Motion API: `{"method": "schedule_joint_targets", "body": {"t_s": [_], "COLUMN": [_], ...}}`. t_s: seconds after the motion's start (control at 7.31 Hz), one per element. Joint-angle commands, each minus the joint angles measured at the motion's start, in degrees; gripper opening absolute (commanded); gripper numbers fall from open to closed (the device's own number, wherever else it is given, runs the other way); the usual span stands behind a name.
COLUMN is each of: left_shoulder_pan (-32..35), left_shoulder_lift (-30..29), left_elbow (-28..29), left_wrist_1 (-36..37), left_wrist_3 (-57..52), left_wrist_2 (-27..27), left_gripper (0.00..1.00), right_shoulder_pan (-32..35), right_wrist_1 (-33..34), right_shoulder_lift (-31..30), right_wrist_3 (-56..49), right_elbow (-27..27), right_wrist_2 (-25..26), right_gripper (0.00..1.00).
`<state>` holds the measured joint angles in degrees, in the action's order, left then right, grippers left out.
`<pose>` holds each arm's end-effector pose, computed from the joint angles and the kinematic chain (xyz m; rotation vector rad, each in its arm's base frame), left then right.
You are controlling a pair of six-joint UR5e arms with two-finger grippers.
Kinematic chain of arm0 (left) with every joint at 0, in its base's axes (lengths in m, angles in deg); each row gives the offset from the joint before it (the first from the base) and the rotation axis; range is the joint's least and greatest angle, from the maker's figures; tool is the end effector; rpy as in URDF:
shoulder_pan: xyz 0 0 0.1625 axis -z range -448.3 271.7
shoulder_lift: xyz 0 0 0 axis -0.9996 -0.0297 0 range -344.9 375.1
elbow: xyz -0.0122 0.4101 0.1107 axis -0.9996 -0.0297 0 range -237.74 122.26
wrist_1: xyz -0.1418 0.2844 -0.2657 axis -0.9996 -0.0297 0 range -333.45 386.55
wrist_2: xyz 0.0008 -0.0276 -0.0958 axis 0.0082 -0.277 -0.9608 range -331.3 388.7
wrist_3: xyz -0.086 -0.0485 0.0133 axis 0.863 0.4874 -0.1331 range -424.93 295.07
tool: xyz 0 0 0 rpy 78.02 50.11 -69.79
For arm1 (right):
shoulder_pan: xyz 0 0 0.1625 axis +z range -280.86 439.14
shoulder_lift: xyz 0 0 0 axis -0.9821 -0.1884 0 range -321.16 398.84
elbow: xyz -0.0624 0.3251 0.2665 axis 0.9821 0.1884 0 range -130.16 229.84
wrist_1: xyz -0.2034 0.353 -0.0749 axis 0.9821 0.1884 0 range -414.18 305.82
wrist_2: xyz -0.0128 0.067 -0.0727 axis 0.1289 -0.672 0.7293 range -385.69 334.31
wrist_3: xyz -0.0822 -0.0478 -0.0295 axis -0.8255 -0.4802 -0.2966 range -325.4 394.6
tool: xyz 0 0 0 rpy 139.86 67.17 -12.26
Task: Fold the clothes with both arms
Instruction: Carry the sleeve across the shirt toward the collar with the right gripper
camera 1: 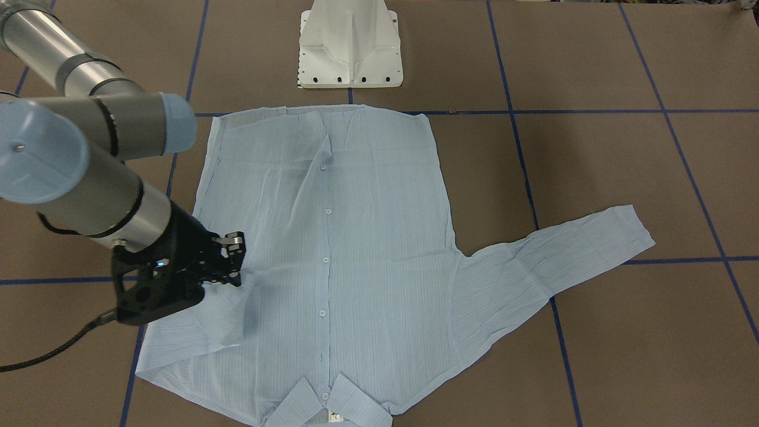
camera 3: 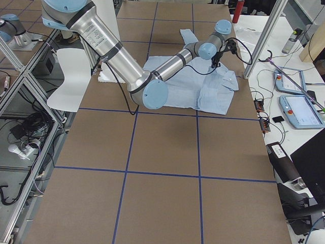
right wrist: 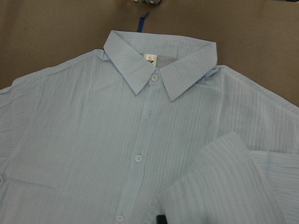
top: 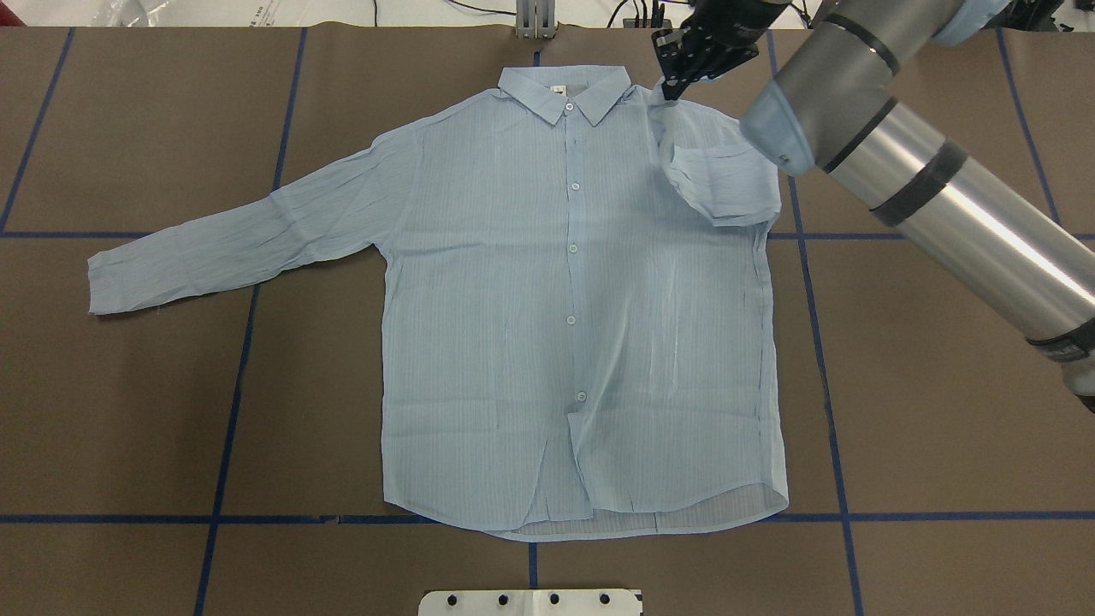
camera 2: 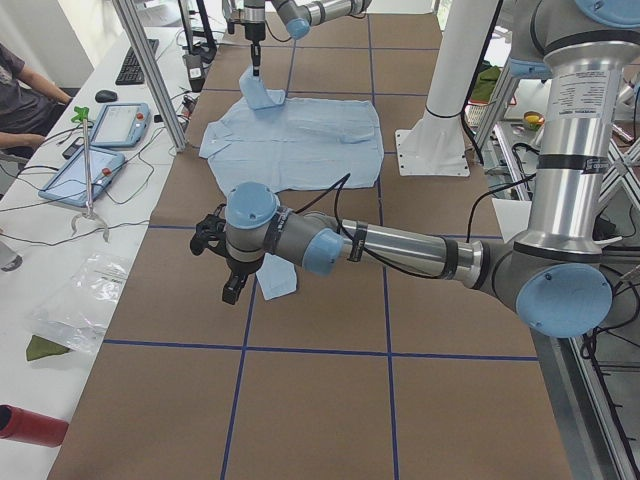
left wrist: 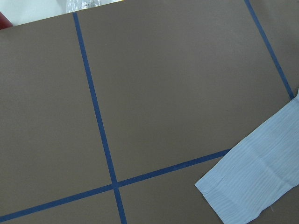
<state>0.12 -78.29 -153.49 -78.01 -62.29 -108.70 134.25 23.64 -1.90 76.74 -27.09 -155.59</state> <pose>-0.0453 -0.5322 0.5461 0.3593 0.8289 0.1539 -0.3789 -0.6645 0.1844 0.2252 -1.0128 -0.1789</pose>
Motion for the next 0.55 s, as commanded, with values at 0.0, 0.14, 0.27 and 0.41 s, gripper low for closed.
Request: {"method": "schedule_joint_targets", "body": {"t_s": [0.0,0.14,0.27,0.41], "left_shoulder_pan": [0.0,0.0,0.0,0.0], "left_shoulder_lift": [-0.03,-0.03,-0.12,-0.21], "left_elbow": [0.3,0.22,0.3,0.39], "left_wrist_1": [-0.03,-0.03,-0.03,-0.03], "left_wrist_3": [0.17,0.17,-0.09,0.0], "left_wrist_2": [0.03,0.03,0.2,0.21], "left_gripper": [0.99,0.99,0.99,0.99], "right_shoulder_pan": [-5.25,-6.49,-7.54,-9.82], "right_wrist_1": [-0.66,-1.09,-2.05,-4.41], "right_shoulder_lift": [4.35,6.27,9.68,11.89], "right_wrist_3": [1.45,1.45,1.45,1.63], "right_elbow": [4.76,7.12,10.89,14.23], "right_wrist_2": [6.82,7.29,7.99,11.3], "right_gripper": [0.0,0.0,0.0,0.0]}}
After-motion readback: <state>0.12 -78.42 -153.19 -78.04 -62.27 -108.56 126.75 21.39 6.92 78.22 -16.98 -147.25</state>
